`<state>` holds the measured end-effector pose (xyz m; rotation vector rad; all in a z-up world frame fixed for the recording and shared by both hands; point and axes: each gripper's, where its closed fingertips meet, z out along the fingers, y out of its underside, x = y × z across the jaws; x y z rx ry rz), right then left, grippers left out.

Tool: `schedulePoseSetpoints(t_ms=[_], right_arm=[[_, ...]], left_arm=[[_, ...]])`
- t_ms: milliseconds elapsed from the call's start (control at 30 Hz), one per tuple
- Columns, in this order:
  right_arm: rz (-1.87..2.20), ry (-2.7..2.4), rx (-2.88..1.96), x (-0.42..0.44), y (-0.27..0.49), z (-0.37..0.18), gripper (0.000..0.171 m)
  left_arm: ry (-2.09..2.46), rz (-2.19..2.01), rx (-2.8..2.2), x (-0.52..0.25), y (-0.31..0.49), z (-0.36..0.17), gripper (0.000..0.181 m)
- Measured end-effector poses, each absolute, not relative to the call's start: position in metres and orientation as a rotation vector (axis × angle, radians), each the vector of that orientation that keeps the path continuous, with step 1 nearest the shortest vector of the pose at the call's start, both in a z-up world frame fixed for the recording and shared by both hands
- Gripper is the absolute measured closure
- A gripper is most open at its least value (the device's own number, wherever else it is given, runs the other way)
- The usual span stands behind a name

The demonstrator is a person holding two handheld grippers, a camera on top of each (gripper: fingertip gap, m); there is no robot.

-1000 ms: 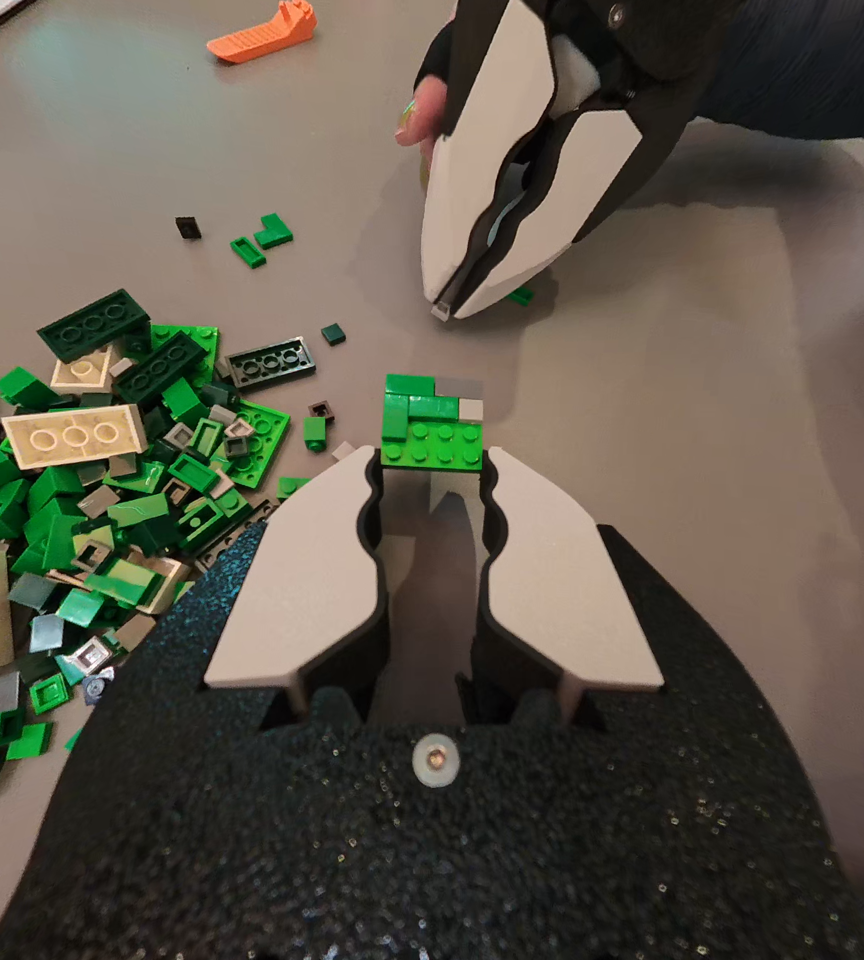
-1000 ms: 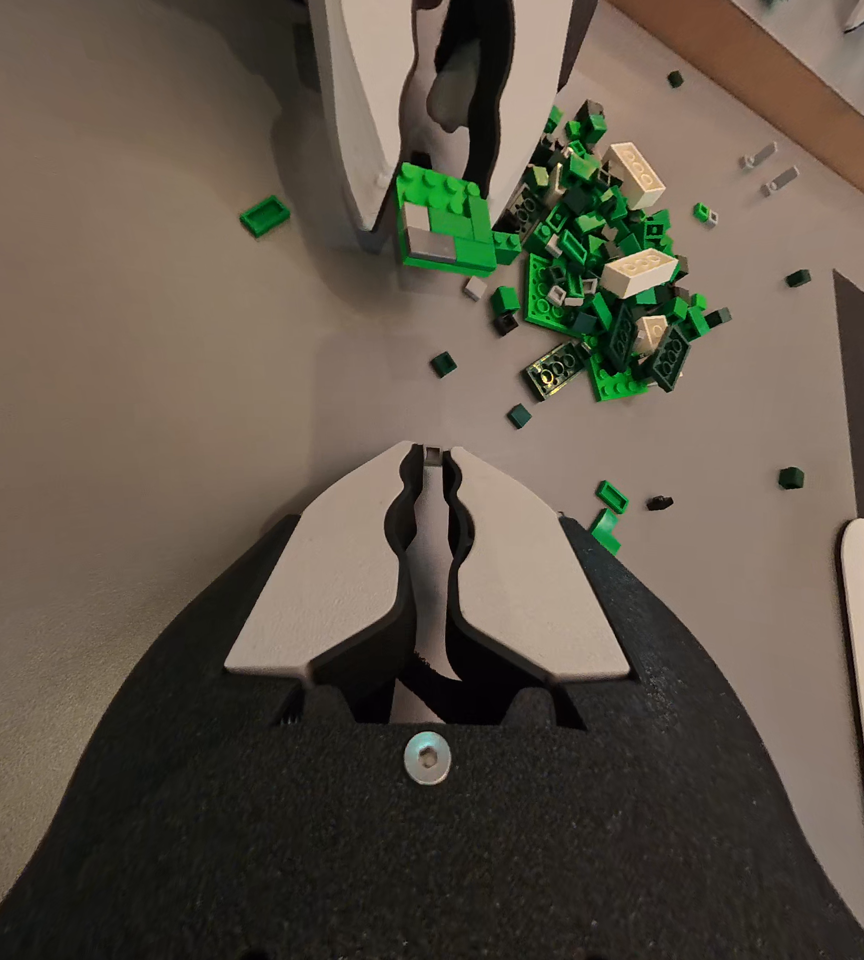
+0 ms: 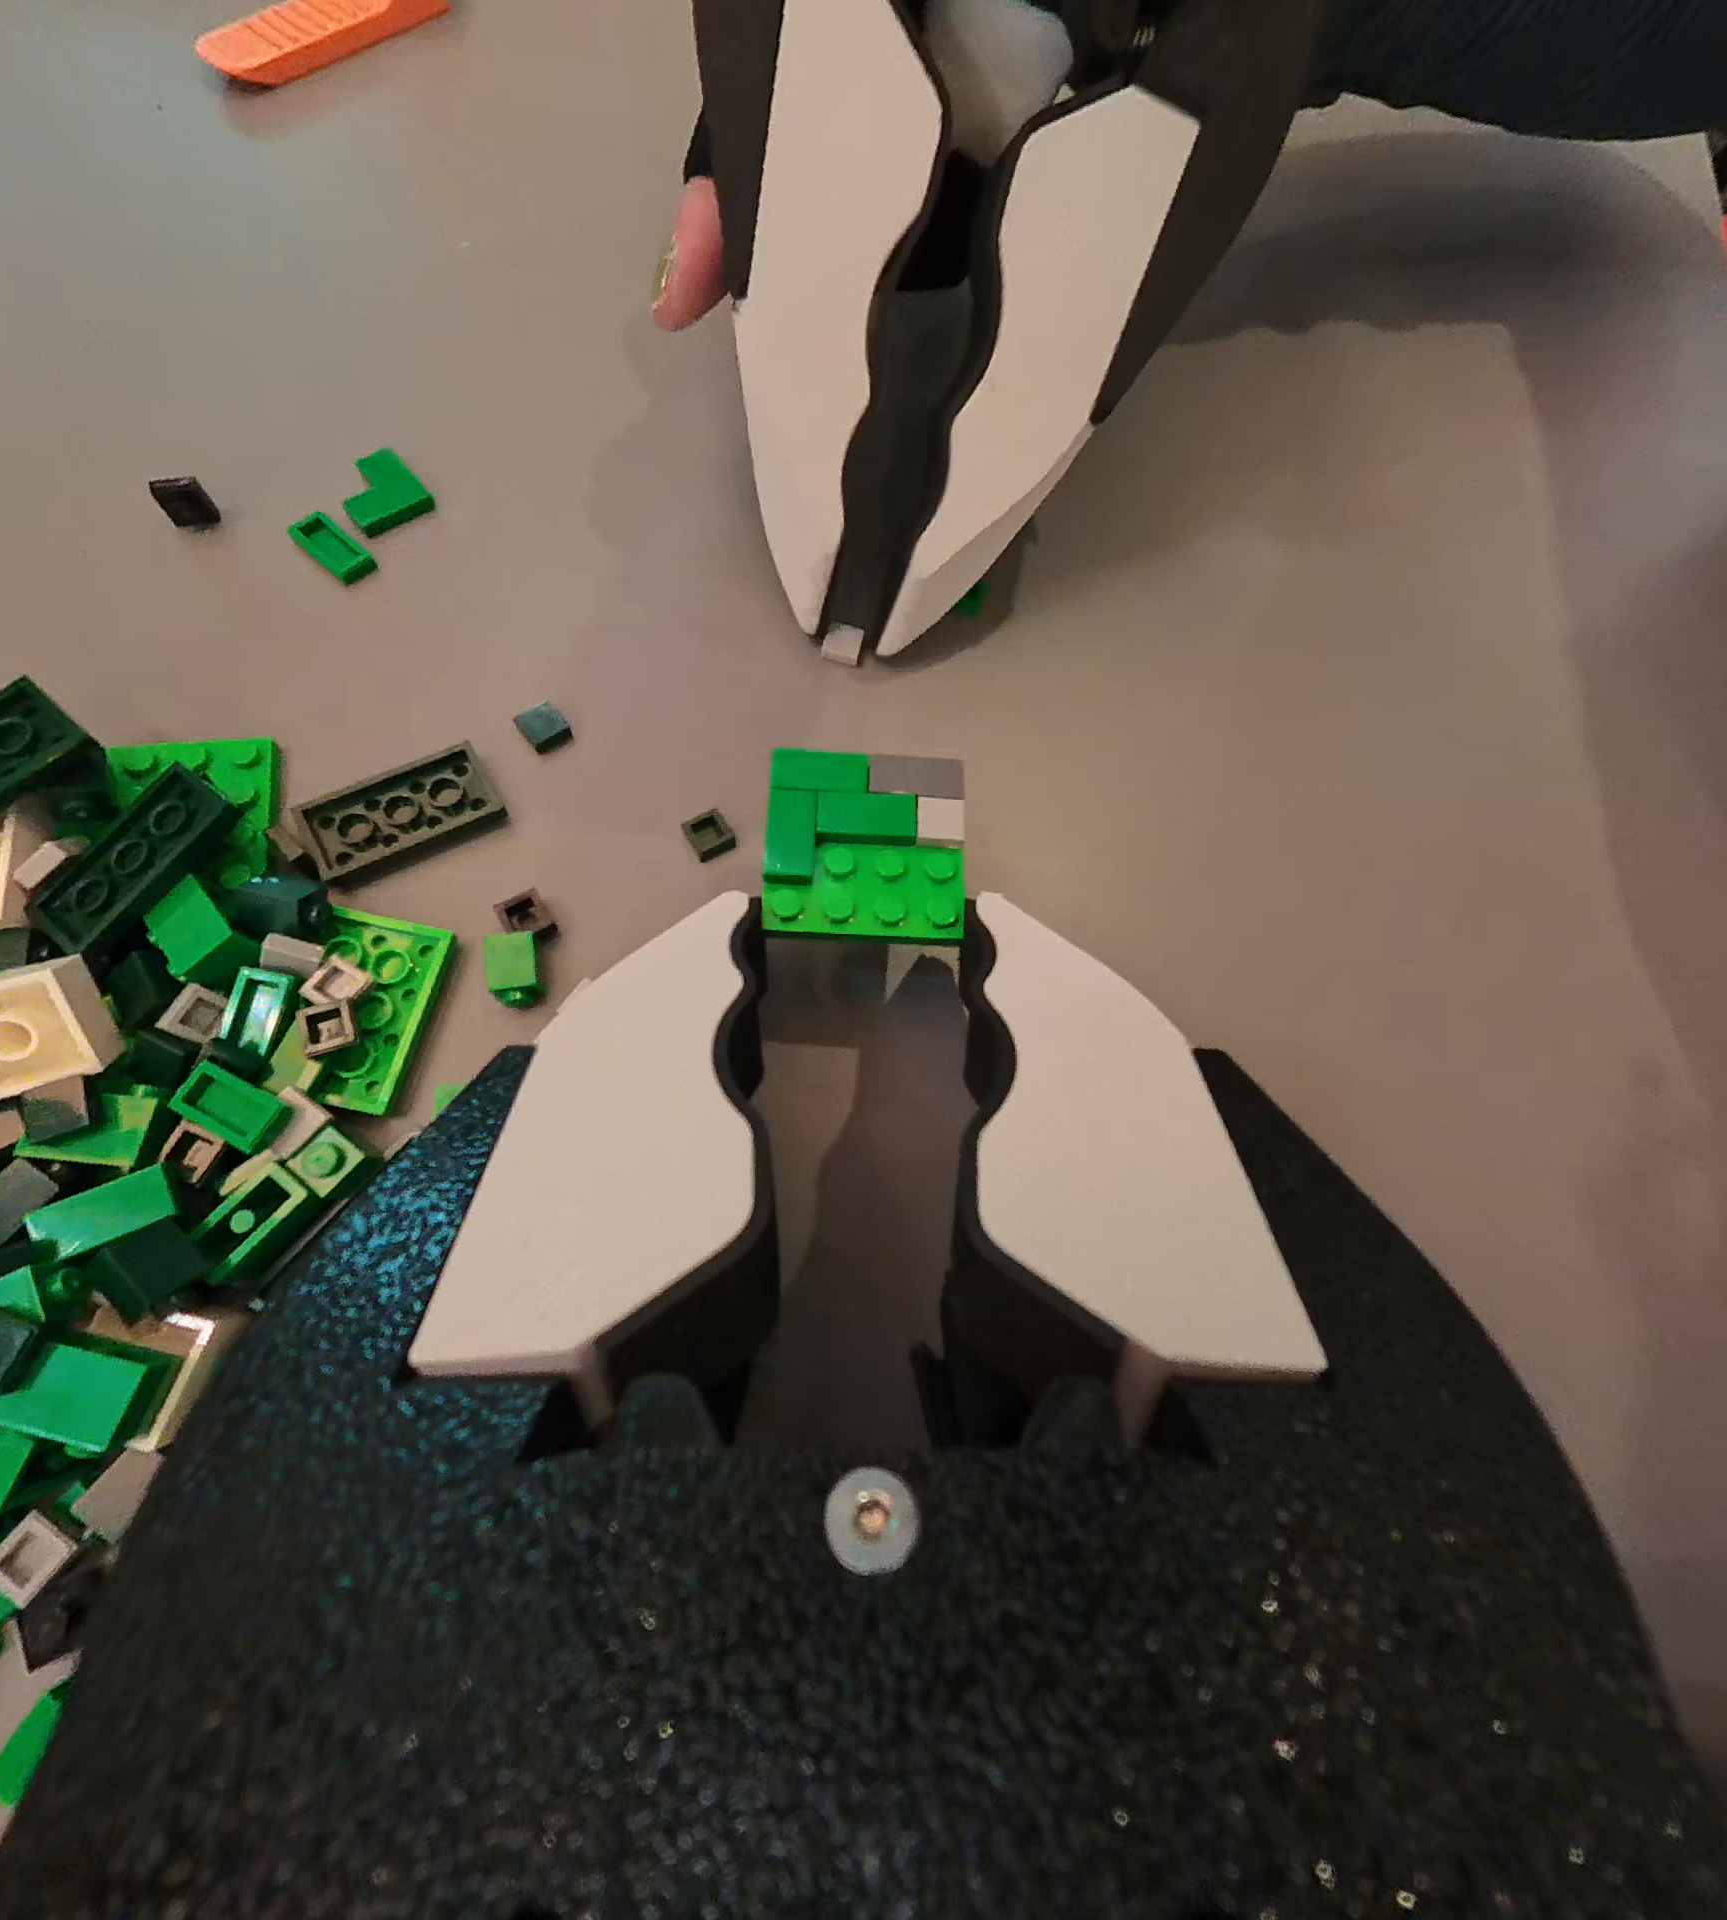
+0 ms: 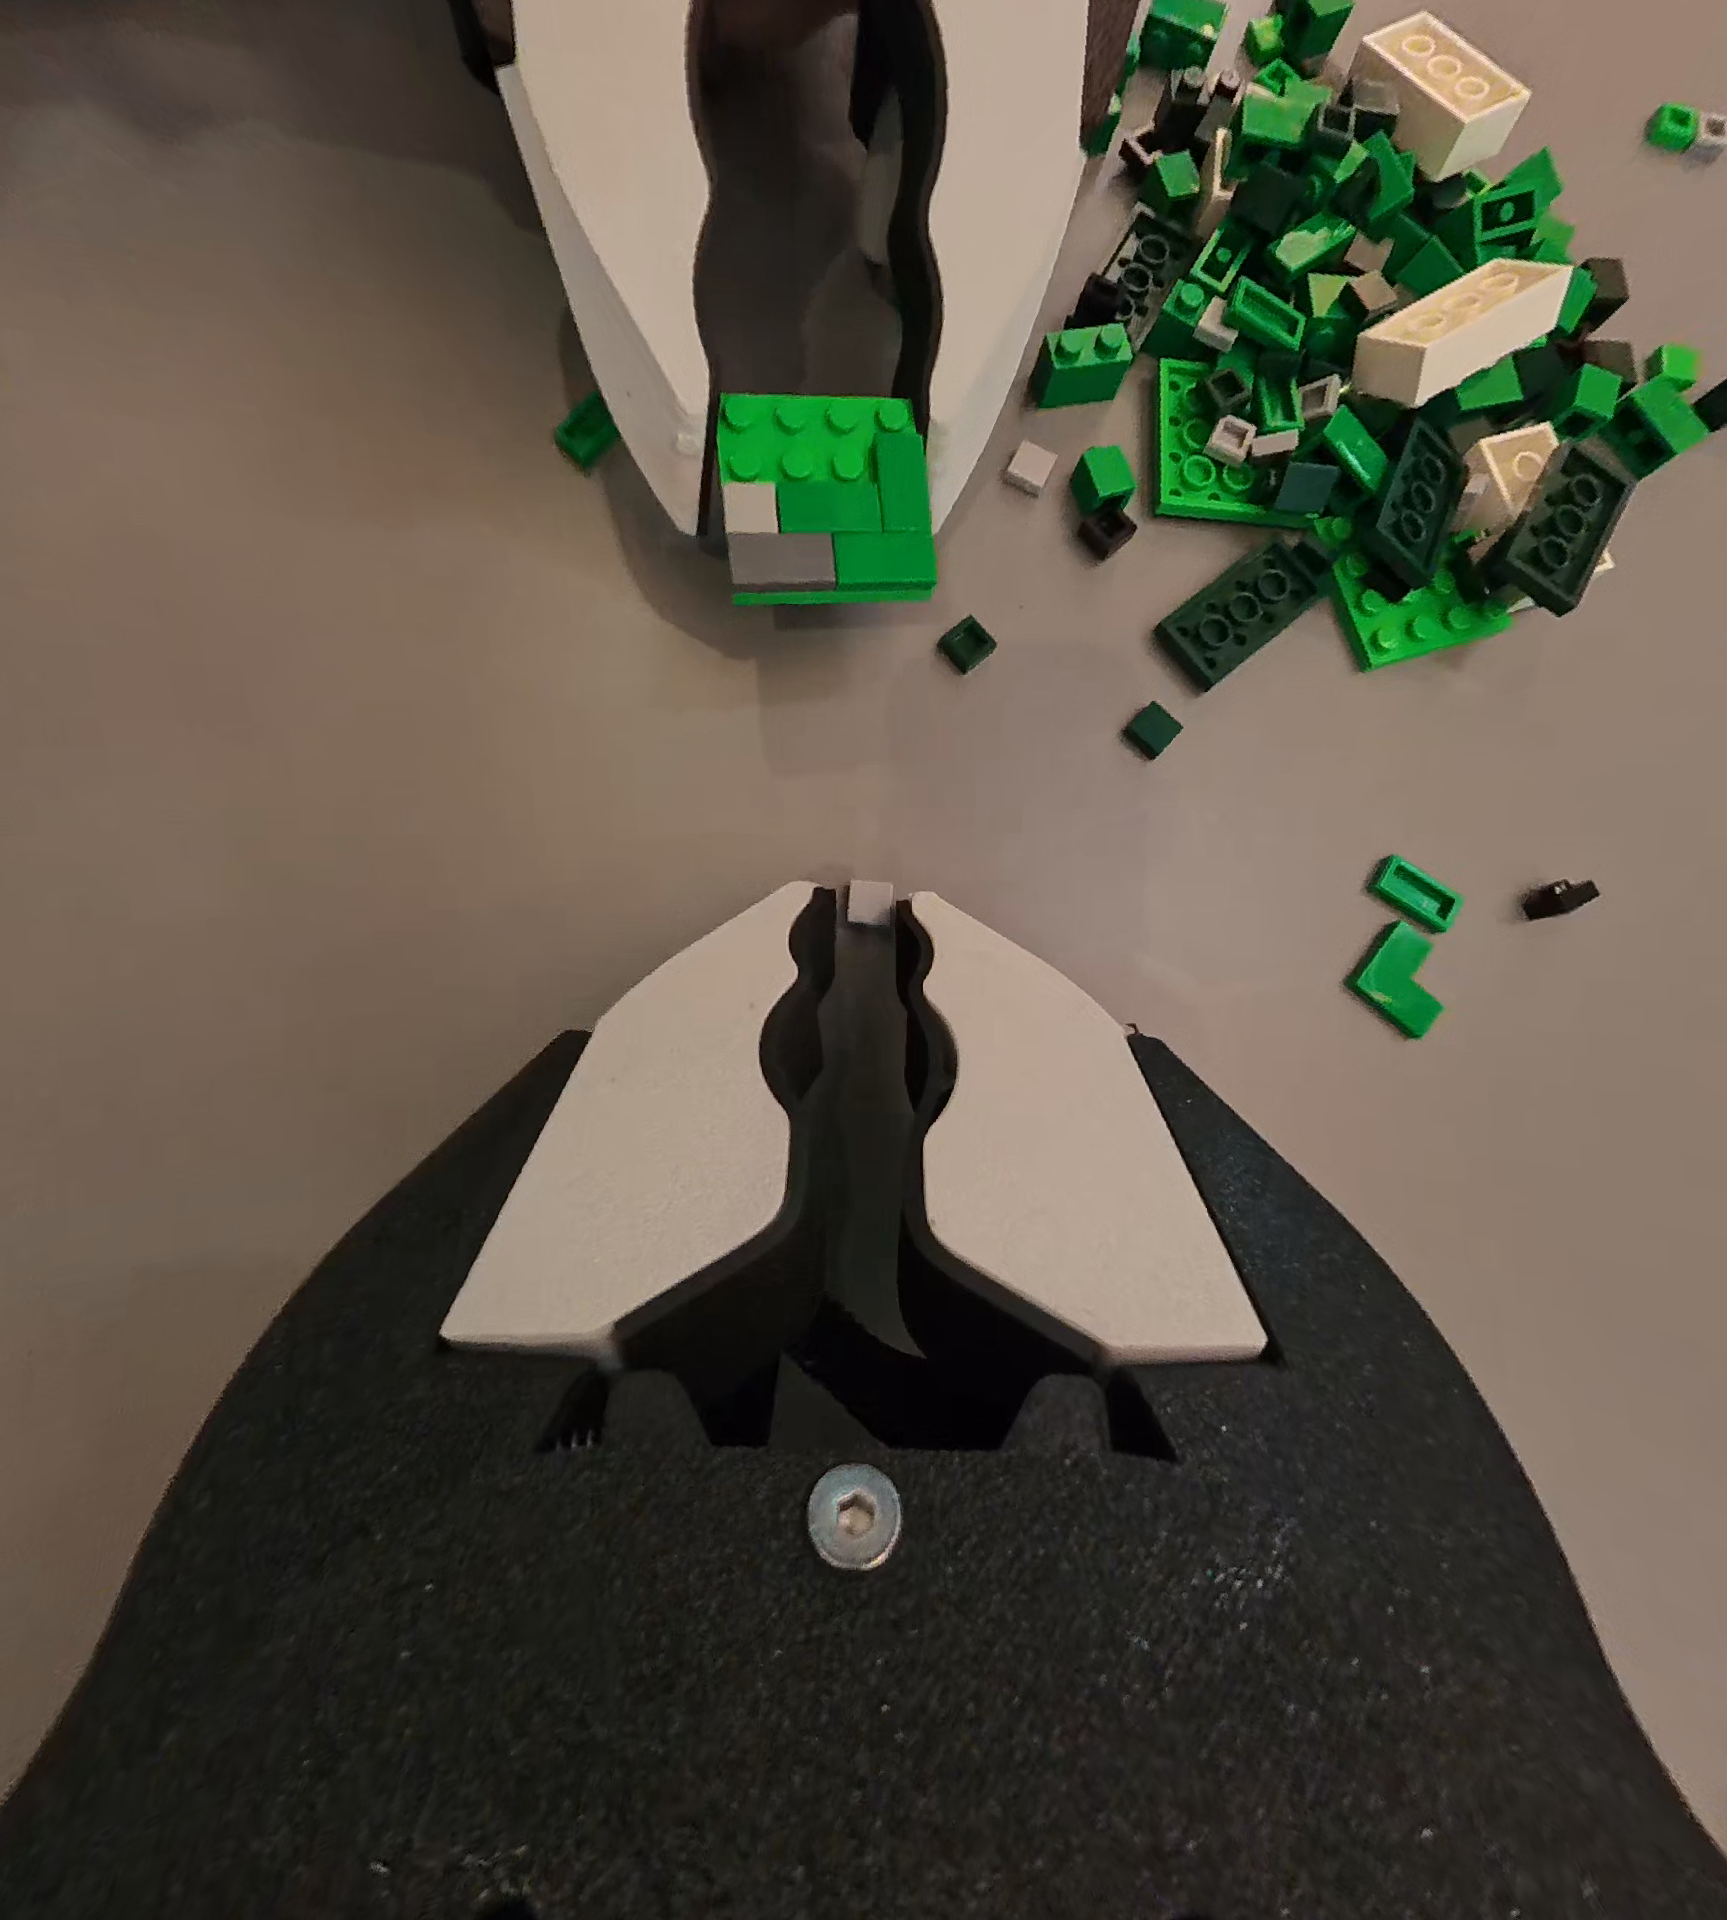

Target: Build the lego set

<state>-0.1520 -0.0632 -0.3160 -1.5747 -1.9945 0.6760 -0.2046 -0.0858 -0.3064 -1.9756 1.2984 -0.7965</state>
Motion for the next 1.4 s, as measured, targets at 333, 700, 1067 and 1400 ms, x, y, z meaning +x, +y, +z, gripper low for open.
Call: schedulePoseSetpoints(t_ms=[333,700,1067,1400], right_arm=[[0.748,-1.925,-1.484,-0.168,-0.067,-0.284,0.164],[0.725,-2.018,-1.382,-0.202,-0.086,-0.275,0.164],[0.669,-2.090,-1.436,-0.201,-0.088,-0.288,0.164],[0.671,-2.064,-1.411,-0.198,-0.089,-0.284,0.152]], left_arm=[[1.307,-0.820,-1.968,-0.200,-0.087,-0.305,0.146],[1.350,-0.813,-1.967,-0.194,-0.091,-0.307,0.146],[1.358,-0.805,-1.971,-0.193,-0.092,-0.308,0.146],[1.337,-0.810,-1.988,-0.195,-0.090,-0.308,0.146]])
